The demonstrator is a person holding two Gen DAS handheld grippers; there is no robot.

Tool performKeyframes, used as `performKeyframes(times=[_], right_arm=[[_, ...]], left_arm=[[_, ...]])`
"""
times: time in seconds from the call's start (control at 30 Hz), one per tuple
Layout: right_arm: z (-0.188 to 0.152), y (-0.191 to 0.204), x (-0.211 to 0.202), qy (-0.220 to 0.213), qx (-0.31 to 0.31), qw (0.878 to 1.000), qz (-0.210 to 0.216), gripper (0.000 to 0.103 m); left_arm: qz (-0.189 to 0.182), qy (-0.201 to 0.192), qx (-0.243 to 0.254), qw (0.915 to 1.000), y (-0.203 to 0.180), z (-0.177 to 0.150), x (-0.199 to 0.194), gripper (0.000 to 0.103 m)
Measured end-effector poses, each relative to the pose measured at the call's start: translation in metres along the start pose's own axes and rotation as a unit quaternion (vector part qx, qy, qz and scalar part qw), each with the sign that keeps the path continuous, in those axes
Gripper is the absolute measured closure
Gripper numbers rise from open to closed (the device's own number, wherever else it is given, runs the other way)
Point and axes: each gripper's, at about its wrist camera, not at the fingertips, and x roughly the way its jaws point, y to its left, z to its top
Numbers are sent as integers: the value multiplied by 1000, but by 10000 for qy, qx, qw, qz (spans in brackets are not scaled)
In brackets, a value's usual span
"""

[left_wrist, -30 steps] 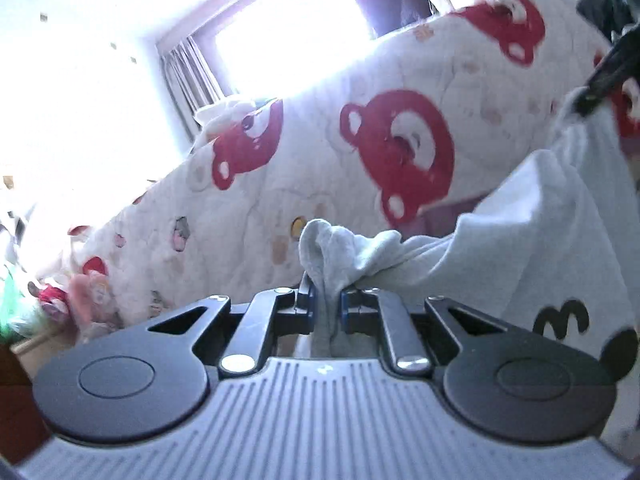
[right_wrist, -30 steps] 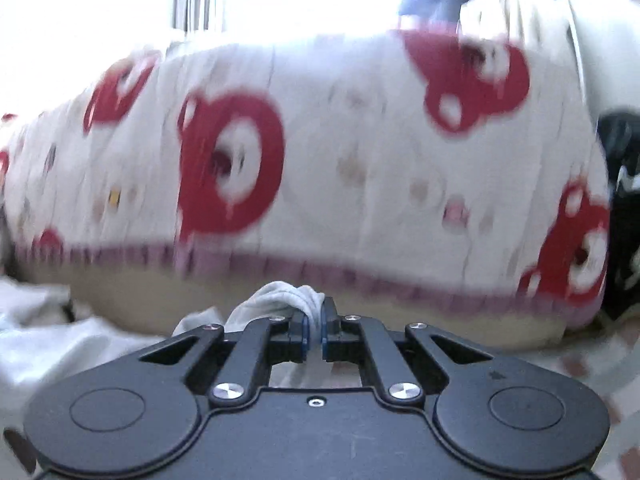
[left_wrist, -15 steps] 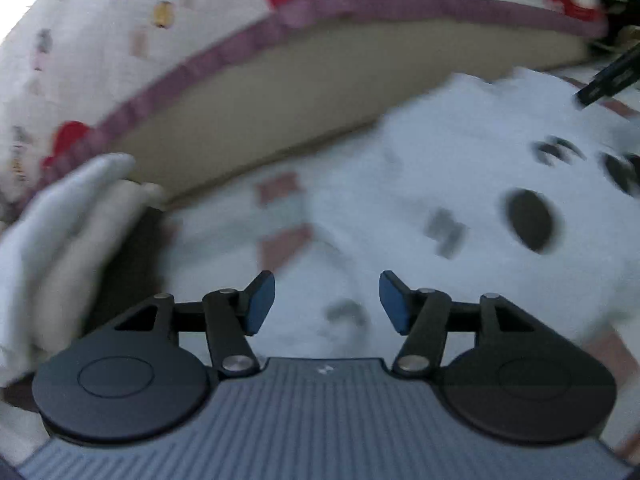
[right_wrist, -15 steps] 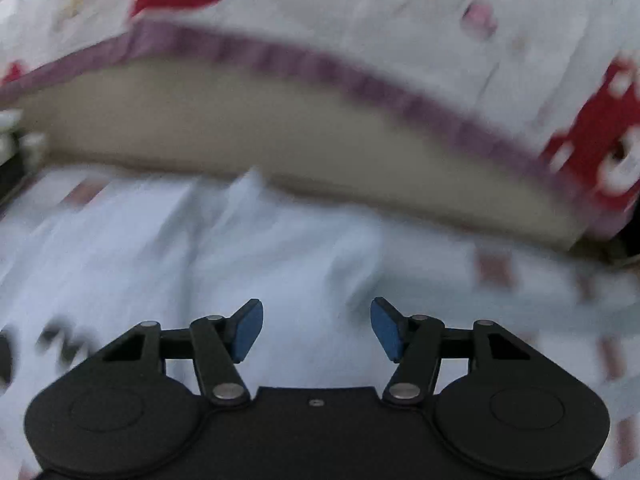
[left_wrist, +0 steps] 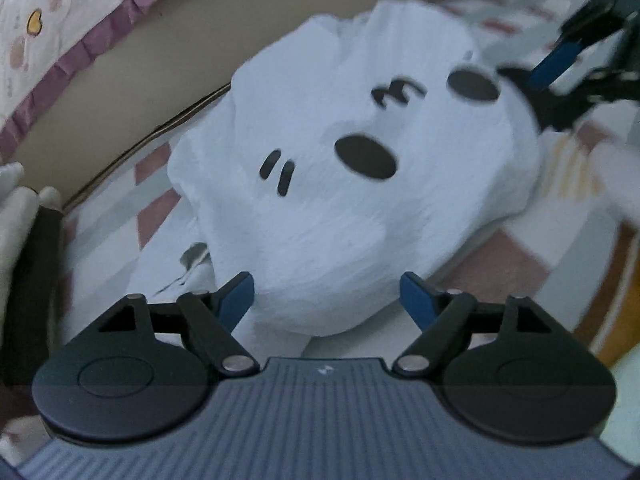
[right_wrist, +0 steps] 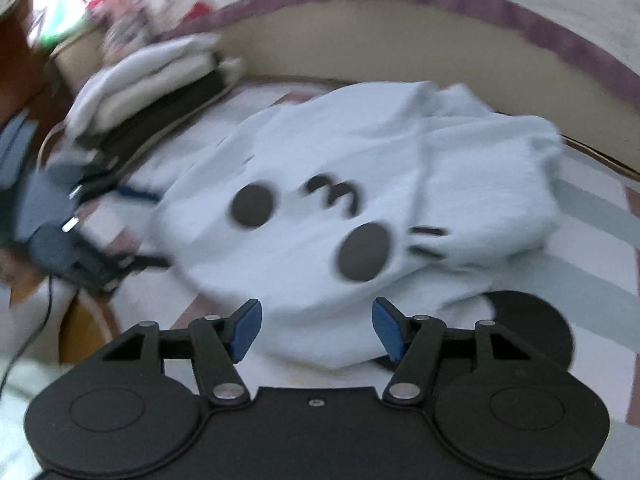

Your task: Fold clothes

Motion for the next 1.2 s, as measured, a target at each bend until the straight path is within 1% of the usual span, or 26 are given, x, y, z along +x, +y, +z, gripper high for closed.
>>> performKeyframes(times=[0.03, 0.07, 0.1, 0.13, 0.2, 0.23, 0.3, 0.33, 0.37, 0.4, 0.43, 0.47, 0.5, 0.53, 0.57, 0.63, 0.67, 0.7, 0.77, 0.8, 0.87, 0.93, 1.03, 1.07, 1.13, 1.2], right_arm=[[-2, 8, 3, 28, -205, 9997, -91, 33], [-4, 17, 8, 59, -431, 9987, -269, 32], [-6, 26, 13, 102, -650, 9969, -434, 32], [-8, 34, 19, 136, -828, 9951, -523, 32], [-11, 45, 30, 236, -1082, 9923, -556, 32], [-13, 50, 37, 323, -1197, 9904, -611, 32], [-15, 58, 49, 461, -1407, 9846, -930, 32], [-17, 61, 54, 430, -1519, 9807, -1153, 24], [-17, 64, 56, 326, -1619, 9773, -1325, 26], [-15, 64, 57, 246, -1689, 9755, -1385, 37], [-12, 60, 57, 204, -1623, 9781, -1290, 73], [-7, 55, 55, 150, -1469, 9826, -1123, 91], [-2, 48, 53, 43, -1258, 9874, -961, 101], [4, 41, 50, -103, -1006, 9916, -801, 101], [10, 36, 47, -237, -876, 9926, -806, 101], [20, 30, 42, -479, -779, 9905, -1023, 101], [25, 28, 39, -591, -720, 9896, -1100, 101], [30, 27, 37, -679, -676, 9885, -1174, 101], [41, 24, 36, -797, -634, 9862, -1303, 101], [47, 22, 35, -835, -609, 9856, -1342, 101], [55, 19, 32, -914, -529, 9844, -1406, 101], [60, 14, 29, -960, -368, 9839, -1459, 101], [65, 3, 24, -1026, -54, 9833, -1503, 101], [68, 0, 22, -1048, 69, 9833, -1485, 101], [72, -7, 16, -1115, 272, 9831, -1428, 101], [76, -12, 10, -1188, 463, 9824, -1364, 101]], left_arm=[[30, 21, 14, 10000, 0, 0, 2, 25], [59, 41, 27, 10000, -1, 0, 4, 32], [89, 62, 41, 9999, -1, 1, 6, 46], [119, 83, 55, 9999, -1, 1, 9, 52], [178, 124, 82, 9997, -2, 1, 13, 71], [208, 145, 95, 9996, -2, 2, 15, 74], [267, 186, 123, 9994, -3, 2, 19, 81], [299, 149, 64, 9994, -1, 2, 19, 82], [323, 90, -39, 9994, 2, 2, 18, 82], [345, 29, -147, 9993, 5, 2, 16, 82], [395, 26, -183, 9990, 6, 2, 15, 82], [452, 35, -205, 9988, 6, 2, 15, 82], [509, 44, -227, 9984, 7, 2, 15, 82], [565, 53, -249, 9981, 7, 1, 14, 82], [539, 63, -284, 9981, 8, 0, 13, 82], [435, -5, -391, 9983, 9, -1, 9, 80], [344, -86, -448, 9984, 9, -3, 6, 74], [264, -167, -452, 9985, 9, -5, 2, 64], [204, -302, -357, 9987, 5, -9, -5, 53], [238, -354, -254, 9988, 2, -11, -8, 52], [207, -258, -57, 9994, -2, -12, -8, 49], [96, -204, -44, 9997, -3, -10, -7, 44], [-84, -221, -26, 9997, -7, -6, -6, 23], [-101, -186, 63, 9998, -10, -4, -3, 13], [-77, -82, 319, 9994, -17, 0, 8, 10], [192, 82, 571, 9981, -22, 7, 23, 11]])
